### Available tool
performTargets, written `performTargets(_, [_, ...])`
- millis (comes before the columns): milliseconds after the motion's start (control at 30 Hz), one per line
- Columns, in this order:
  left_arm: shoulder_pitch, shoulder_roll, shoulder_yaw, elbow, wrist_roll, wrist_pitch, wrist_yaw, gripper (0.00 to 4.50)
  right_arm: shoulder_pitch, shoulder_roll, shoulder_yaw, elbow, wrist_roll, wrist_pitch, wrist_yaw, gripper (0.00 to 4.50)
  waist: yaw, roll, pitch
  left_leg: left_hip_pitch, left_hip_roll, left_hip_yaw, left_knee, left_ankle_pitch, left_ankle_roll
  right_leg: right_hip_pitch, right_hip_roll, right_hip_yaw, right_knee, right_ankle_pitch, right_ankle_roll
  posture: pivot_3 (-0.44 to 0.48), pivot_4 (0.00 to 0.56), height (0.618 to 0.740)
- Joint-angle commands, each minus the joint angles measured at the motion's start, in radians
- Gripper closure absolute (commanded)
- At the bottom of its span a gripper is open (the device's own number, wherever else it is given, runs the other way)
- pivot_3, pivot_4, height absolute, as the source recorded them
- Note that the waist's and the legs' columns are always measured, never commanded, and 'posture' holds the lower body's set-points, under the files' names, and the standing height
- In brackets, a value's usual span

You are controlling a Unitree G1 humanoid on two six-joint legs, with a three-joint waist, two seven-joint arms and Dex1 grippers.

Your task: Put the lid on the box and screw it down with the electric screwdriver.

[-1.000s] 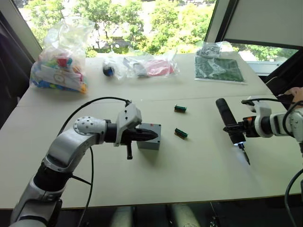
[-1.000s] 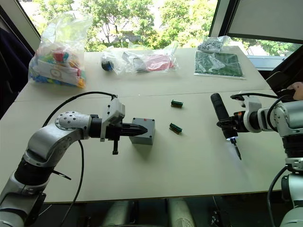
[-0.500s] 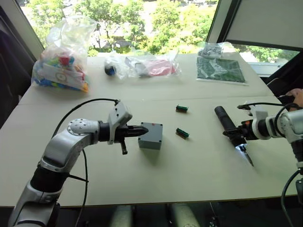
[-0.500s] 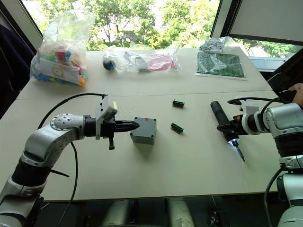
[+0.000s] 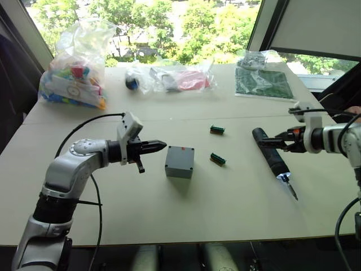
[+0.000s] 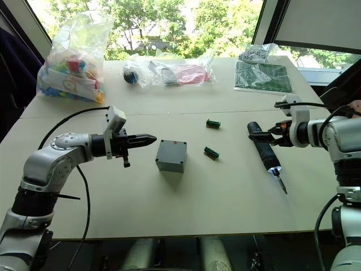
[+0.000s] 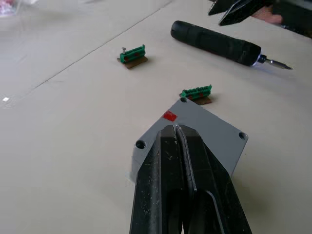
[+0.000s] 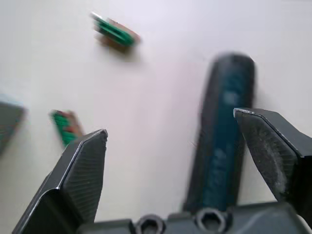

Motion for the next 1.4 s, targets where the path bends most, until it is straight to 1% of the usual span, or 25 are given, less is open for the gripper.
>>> performTargets(33, [-0.016,0.01,0.044,0.025,-0.017,0.003,0.008,4.5,0.079,-0.016,-0.062,-0.161,0.076,-0.048,0.087,0.03,0.003,-0.001,0.0,0.0,0.0,0.0,0.0,0.0,0.0,0.001,0.0,0.0,0.0,0.0,0.0,0.0,0.15,0.74])
performTargets(133, [0.028,0.052,-0.023,0.04,0.068,-0.054,-0.012,4.5,0.21,0.019,-0.035,-0.334,0.07,-0.173,0.116,0.03,0.004,-0.001,0.0,0.0,-0.001,-0.001,0.001,0.0,0.0,0.002,-0.001,-0.001,-0.001,0.0,0.0,0.0,0.15,0.74])
performTargets(267, [0.079,0.066,-0.074,0.028,0.111,-0.088,-0.026,4.5,0.304,0.054,0.072,-0.469,0.046,-0.219,0.107,0.03,0.0,-0.002,0.0,0.0,-0.001,0.001,0.001,0.0,0.0,0.002,-0.003,0.0,-0.001,0.0,0.0,0.0,0.15,0.74])
performTargets(400, [0.124,0.019,-0.094,0.046,0.13,-0.117,-0.006,4.5,0.307,0.196,0.17,-0.476,-0.015,-0.245,-0.018,0.03,0.0,-0.002,0.0,0.002,0.0,0.001,0.001,0.001,-0.001,0.003,-0.002,0.0,-0.001,0.001,-0.002,0.0,0.15,0.74])
performTargets(500, [0.125,-0.009,-0.112,0.05,0.153,-0.129,0.006,4.5,0.304,0.248,0.234,-0.474,-0.062,-0.261,-0.057,0.03,0.004,-0.003,0.0,0.002,0.0,0.0,0.001,0.001,-0.001,0.003,-0.002,0.0,0.0,0.001,-0.002,0.0,0.15,0.74])
performTargets(667, [0.101,-0.024,-0.166,0.066,0.197,-0.161,-0.007,4.5,0.306,0.286,0.29,-0.486,-0.066,-0.258,-0.052,0.03,0.007,-0.003,0.0,0.001,0.0,0.0,0.001,0.001,-0.001,0.003,-0.003,0.0,-0.001,0.001,-0.001,0.0,0.15,0.74])
performTargets(833, [0.053,-0.058,-0.201,0.118,0.223,-0.203,-0.027,4.5,0.293,0.318,0.3,-0.495,-0.038,-0.225,-0.051,0.03,0.007,-0.003,0.0,0.002,0.0,0.0,0.001,0.001,-0.001,0.003,-0.002,-0.001,-0.001,0.001,-0.002,0.0,0.15,0.74])
performTargets(1033, [-0.043,-0.132,-0.239,0.265,0.291,-0.304,-0.042,4.5,0.294,0.373,0.282,-0.559,0.053,-0.148,-0.062,0.03,0.008,-0.003,-0.001,0.002,-0.001,-0.001,0.001,0.001,-0.001,0.003,-0.002,-0.001,-0.001,0.001,-0.001,0.0,0.15,0.74])
performTargets(1100, [-0.07,-0.15,-0.232,0.322,0.319,-0.34,-0.023,4.5,0.302,0.389,0.257,-0.585,0.091,-0.111,-0.081,0.03,0.007,-0.003,-0.001,0.002,-0.001,-0.001,0.001,0.001,-0.001,0.003,-0.002,-0.001,-0.001,0.001,-0.001,0.0,0.15,0.74])
performTargets(1167, [-0.08,-0.153,-0.222,0.35,0.334,-0.361,-0.016,4.5,0.31,0.378,0.245,-0.605,0.105,-0.093,-0.086,0.03,0.006,-0.003,-0.001,0.002,-0.001,-0.001,0.001,0.001,-0.001,0.003,-0.002,-0.001,0.0,0.001,-0.001,0.0,0.15,0.74])
performTargets(1267, [-0.07,-0.128,-0.205,0.344,0.34,-0.364,-0.027,4.5,0.323,0.312,0.229,-0.63,0.098,-0.097,-0.07,0.03,0.004,-0.003,-0.001,0.002,-0.001,-0.001,0.001,0.001,-0.001,0.003,-0.002,-0.001,0.0,0.001,-0.001,0.0,0.15,0.74])
performTargets(1333, [-0.041,-0.087,-0.19,0.296,0.328,-0.338,-0.044,4.5,0.314,0.246,0.212,-0.614,0.069,-0.133,-0.048,0.03,0.002,-0.003,-0.001,0.002,-0.001,-0.001,0.001,0.001,-0.001,0.003,-0.002,-0.001,0.0,0.001,-0.001,0.0,0.15,0.74])
performTargets(1400, [-0.001,-0.04,-0.182,0.231,0.312,-0.301,-0.067,4.5,0.287,0.205,0.2,-0.573,0.032,-0.18,-0.041,0.03,-0.002,-0.003,-0.001,0.002,0.0,-0.001,0.001,0.001,-0.001,0.003,-0.002,-0.001,0.0,0.001,-0.001,0.0,0.15,0.74])
